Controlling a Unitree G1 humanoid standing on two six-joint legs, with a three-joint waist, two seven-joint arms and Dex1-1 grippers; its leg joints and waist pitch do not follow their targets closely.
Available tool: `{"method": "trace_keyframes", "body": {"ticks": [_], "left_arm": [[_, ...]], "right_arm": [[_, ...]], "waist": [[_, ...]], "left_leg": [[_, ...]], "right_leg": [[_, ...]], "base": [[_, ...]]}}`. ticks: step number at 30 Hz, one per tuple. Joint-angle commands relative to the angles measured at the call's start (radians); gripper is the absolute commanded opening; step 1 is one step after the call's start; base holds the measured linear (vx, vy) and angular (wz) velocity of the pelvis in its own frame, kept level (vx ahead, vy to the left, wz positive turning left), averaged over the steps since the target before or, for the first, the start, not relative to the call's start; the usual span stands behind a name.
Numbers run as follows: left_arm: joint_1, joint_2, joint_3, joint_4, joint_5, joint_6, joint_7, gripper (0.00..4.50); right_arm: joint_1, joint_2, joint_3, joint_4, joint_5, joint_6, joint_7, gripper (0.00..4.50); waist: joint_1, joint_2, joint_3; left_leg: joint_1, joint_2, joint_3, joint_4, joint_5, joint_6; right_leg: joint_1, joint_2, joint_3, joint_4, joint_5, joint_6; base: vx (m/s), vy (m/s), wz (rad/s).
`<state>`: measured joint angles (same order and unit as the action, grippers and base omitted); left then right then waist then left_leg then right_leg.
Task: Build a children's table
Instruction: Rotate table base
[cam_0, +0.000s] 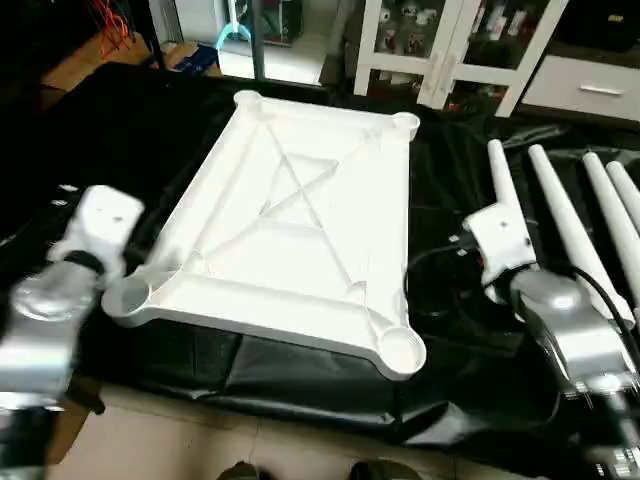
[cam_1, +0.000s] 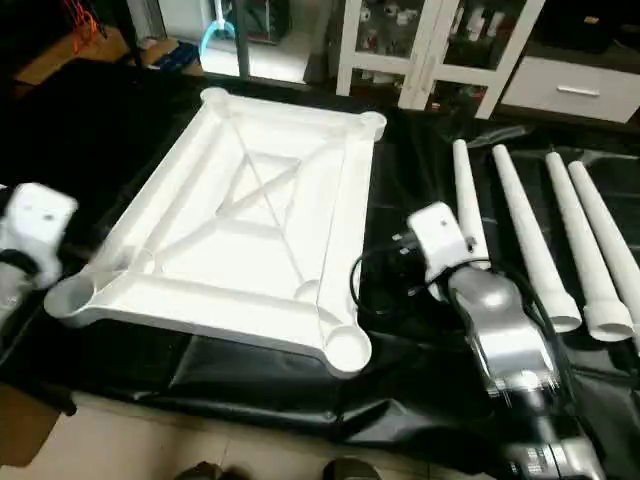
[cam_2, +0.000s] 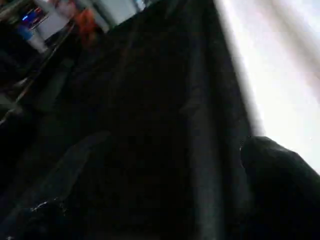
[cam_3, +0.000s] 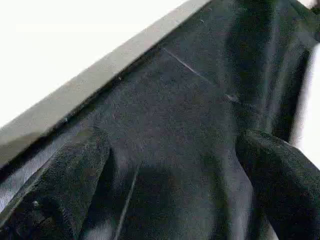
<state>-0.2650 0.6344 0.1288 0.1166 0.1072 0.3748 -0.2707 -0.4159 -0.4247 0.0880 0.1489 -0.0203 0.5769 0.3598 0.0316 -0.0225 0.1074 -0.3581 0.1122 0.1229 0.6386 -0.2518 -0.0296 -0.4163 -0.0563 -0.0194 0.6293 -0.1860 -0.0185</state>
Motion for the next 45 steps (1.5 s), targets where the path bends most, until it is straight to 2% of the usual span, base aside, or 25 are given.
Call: {"method": "trace_keyframes", "body": {"ticks": [1,3,4,6,10,11,13,15,17,20,22,23,27,28,30,31,32,34,36,37,38,40,41,43,45], "left_arm": [[0.015,0.039,0.002,0.034,0.012,0.003,-0.04,4.5],[0.04,0.059,-0.015,0.04,0.013,0.011,-0.084,4.5],[0.042,0.059,-0.016,0.038,0.011,0.014,-0.088,4.5],[0.07,0.061,-0.029,0.021,-0.006,0.035,-0.128,4.5],[0.098,0.073,-0.058,0.007,-0.019,0.056,-0.18,4.5],[0.113,0.08,-0.071,-0.001,-0.027,0.073,-0.205,4.5],[0.137,0.092,-0.085,-0.019,-0.034,0.091,-0.245,4.5],[0.156,0.099,-0.089,-0.043,-0.044,0.102,-0.274,4.5],[0.161,0.1,-0.086,-0.058,-0.051,0.111,-0.284,4.5],[0.171,0.096,-0.071,-0.119,-0.081,0.152,-0.307,4.5],[0.17,0.096,-0.07,-0.122,-0.081,0.155,-0.305,4.5],[0.169,0.094,-0.067,-0.127,-0.084,0.16,-0.304,4.5],[0.169,0.084,-0.044,-0.178,-0.108,0.199,-0.302,4.5],[0.169,0.084,-0.044,-0.178,-0.108,0.199,-0.302,4.5],[0.168,0.063,-0.023,-0.223,-0.123,0.233,-0.292,4.5],[0.168,0.063,-0.023,-0.223,-0.123,0.233,-0.292,4.5],[0.167,0.053,-0.015,-0.235,-0.132,0.244,-0.29,4.5],[0.167,0.046,-0.009,-0.244,-0.141,0.253,-0.288,4.5],[0.184,0.047,-0.012,-0.248,-0.13,0.256,-0.287,4.5],[0.184,0.047,-0.012,-0.248,-0.13,0.256,-0.287,4.5],[0.189,0.05,-0.017,-0.237,-0.114,0.246,-0.285,4.5],[0.191,0.051,-0.019,-0.236,-0.107,0.243,-0.283,4.5],[0.178,0.046,-0.015,-0.234,-0.101,0.235,-0.277,4.5],[0.173,0.047,-0.017,-0.235,-0.096,0.227,-0.279,4.5],[0.168,0.049,-0.02,-0.238,-0.093,0.223,-0.284,4.5]], "right_arm": [[-0.051,0.002,0.031,0.079,-0.03,-0.026,0.015,4.48],[-0.096,0.016,0.053,0.153,-0.043,-0.055,0.014,4.48],[-0.1,0.018,0.055,0.161,-0.044,-0.058,0.014,4.48],[-0.146,0.039,0.075,0.246,-0.059,-0.096,0.017,4.48],[-0.195,0.06,0.092,0.35,-0.076,-0.135,0.014,4.48],[-0.229,0.074,0.105,0.427,-0.086,-0.163,0.013,4.48],[-0.282,0.102,0.116,0.541,-0.099,-0.209,0.003,4.48],[-0.332,0.14,0.099,0.64,-0.092,-0.264,-0.019,4.48],[-0.359,0.162,0.081,0.69,-0.08,-0.293,-0.029,4.48],[-0.449,0.247,0.006,0.836,-0.025,-0.39,-0.061,4.48],[-0.461,0.255,0.004,0.855,-0.024,-0.412,-0.063,4.48],[-0.469,0.262,-0.001,0.867,-0.02,-0.424,-0.066,4.48],[-0.543,0.312,-0.06,0.97,0.017,-0.538,-0.089,4.48],[-0.543,0.312,-0.06,0.97,0.017,-0.538,-0.089,4.48],[-0.581,0.314,-0.096,1.028,0.012,-0.634,-0.122,4.48],[-0.581,0.314,-0.096,1.028,0.012,-0.634,-0.122,4.48],[-0.592,0.307,-0.107,1.04,0.012,-0.667,-0.133,4.48],[-0.603,0.294,-0.13,1.036,0.031,-0.695,-0.112,4.48],[-0.61,0.241,-0.144,0.998,0.05,-0.743,-0.027,4.48],[-0.61,0.241,-0.144,0.998,0.05,-0.743,-0.027,4.48],[-0.587,0.197,-0.103,0.966,0.016,-0.76,0.044,4.48],[-0.571,0.174,-0.082,0.946,-0.004,-0.774,0.073,4.48],[-0.511,0.113,-0.072,0.81,0.019,-0.776,0.194,4.48],[-0.471,0.077,-0.069,0.709,0.035,-0.763,0.245,4.48],[-0.419,0.039,-0.066,0.576,0.064,-0.725,0.302,4.48]], "waist": [[-0.001,0.008,-0.07],[-0.001,0.01,-0.066],[-0.002,0.004,-0.066],[0.0,0.009,-0.067],[0.002,0.004,-0.064],[-0.003,0.002,-0.062],[-0.005,0.002,-0.061],[-0.009,0.004,-0.06],[-0.008,0.005,-0.06],[-0.015,0.007,-0.061],[-0.019,0.01,-0.062],[-0.022,0.009,-0.062],[-0.019,0.02,-0.066],[-0.019,0.019,-0.066],[-0.016,0.019,-0.073],[-0.015,0.019,-0.077],[-0.012,0.019,-0.079],[-0.011,0.019,-0.077],[-0.006,0.026,-0.078],[-0.005,0.022,-0.077],[-0.002,0.025,-0.074],[0.004,0.022,-0.072],[0.008,0.022,-0.072],[0.014,0.024,-0.072],[0.021,0.021,-0.072]], "left_leg": [[0.007,0.082,-0.023,-0.074,0.099,0.14],[0.009,0.084,-0.021,-0.078,0.055,0.124],[0.009,0.086,-0.019,-0.079,0.05,0.121],[0.012,0.088,-0.017,-0.08,0.047,0.113],[0.01,0.091,-0.008,-0.085,0.015,0.097],[0.008,0.092,-0.004,-0.089,-0.029,0.082],[0.007,0.093,-0.003,-0.09,-0.048,0.067],[0.009,0.095,-0.001,-0.091,-0.077,0.045],[0.011,0.095,0.003,-0.091,-0.071,0.044],[0.004,0.098,0.005,-0.092,-0.075,0.041],[0.004,0.098,0.006,-0.092,-0.081,0.042],[-0.001,0.097,0.007,-0.092,-0.056,0.049],[0.004,0.096,0.013,-0.086,-0.008,0.084],[0.003,0.096,0.014,-0.086,-0.001,0.091],[0.002,0.095,0.017,-0.079,0.064,0.123],[0.001,0.094,0.018,-0.076,0.086,0.133],[-0.002,0.092,0.02,-0.07,0.164,0.178],[-0.003,0.092,0.022,-0.068,0.172,0.201],[-0.001,0.096,0.023,-0.066,0.164,0.226],[-0.002,0.095,0.024,-0.065,0.157,0.232],[-0.003,0.097,0.024,-0.065,0.148,0.241],[-0.001,0.098,0.026,-0.064,0.133,0.246],[-0.001,0.099,0.028,-0.063,0.122,0.244],[0.002,0.101,0.028,-0.062,0.125,0.242],[0.001,0.104,0.028,-0.063,0.134,0.246]], "right_leg": [[0.061,-0.084,0.038,-0.048,0.038,-0.325],[0.057,-0.087,0.038,-0.053,-0.028,-0.326],[0.058,-0.088,0.04,-0.054,-0.029,-0.325],[0.052,-0.089,0.038,-0.051,-0.024,-0.335],[0.055,-0.089,0.039,-0.054,-0.048,-0.33],[0.054,-0.091,0.04,-0.058,-0.099,-0.328],[0.054,-0.092,0.042,-0.058,-0.121,-0.323],[0.051,-0.097,0.045,-0.061,-0.145,-0.324],[0.05,-0.092,0.046,-0.06,-0.127,-0.321],[0.053,-0.096,0.047,-0.058,-0.125,-0.33],[0.053,-0.095,0.046,-0.059,-0.125,-0.334],[0.056,-0.092,0.045,-0.055,-0.098,-0.333],[0.05,-0.091,0.044,-0.048,-0.008,-0.369],[0.05,-0.088,0.043,-0.048,0.003,-0.372],[0.051,-0.087,0.042,-0.038,0.078,-0.389],[0.05,-0.088,0.041,-0.035,0.103,-0.395],[0.046,-0.082,0.038,-0.026,0.183,-0.406],[0.043,-0.081,0.036,-0.026,0.19,-0.408],[0.039,-0.077,0.032,-0.026,0.171,-0.411],[0.039,-0.077,0.032,-0.027,0.162,-0.411],[0.038,-0.078,0.032,-0.029,0.143,-0.409],[0.037,-0.078,0.033,-0.032,0.113,-0.402],[0.038,-0.079,0.035,-0.034,0.094,-0.396],[0.039,-0.078,0.036,-0.034,0.101,-0.385],[0.038,-0.077,0.036,-0.033,0.101,-0.376]], "base": [[0.0,0.0,0.0],[0.0,0.0,0.0],[0.0,0.0,0.0],[0.0,0.0,0.0],[0.0,0.0,0.0],[0.0,0.0,0.0],[0.0,0.0,0.0],[0.0,0.0,0.0],[0.0,0.0,0.0],[0.0,0.0,0.0],[0.0,0.0,0.0],[0.0,0.0,0.0],[0.0,0.0,0.0],[0.0,0.0,0.0],[0.0,0.0,0.0],[0.0,0.0,0.0],[0.0,0.0,0.0],[0.0,0.0,0.0],[0.0,0.0,0.0],[0.0,0.0,0.0],[0.0,0.0,0.0],[0.0,0.0,0.0],[0.0,0.0,0.0],[0.0,0.0,0.0],[0.0,0.0,0.0]]}}
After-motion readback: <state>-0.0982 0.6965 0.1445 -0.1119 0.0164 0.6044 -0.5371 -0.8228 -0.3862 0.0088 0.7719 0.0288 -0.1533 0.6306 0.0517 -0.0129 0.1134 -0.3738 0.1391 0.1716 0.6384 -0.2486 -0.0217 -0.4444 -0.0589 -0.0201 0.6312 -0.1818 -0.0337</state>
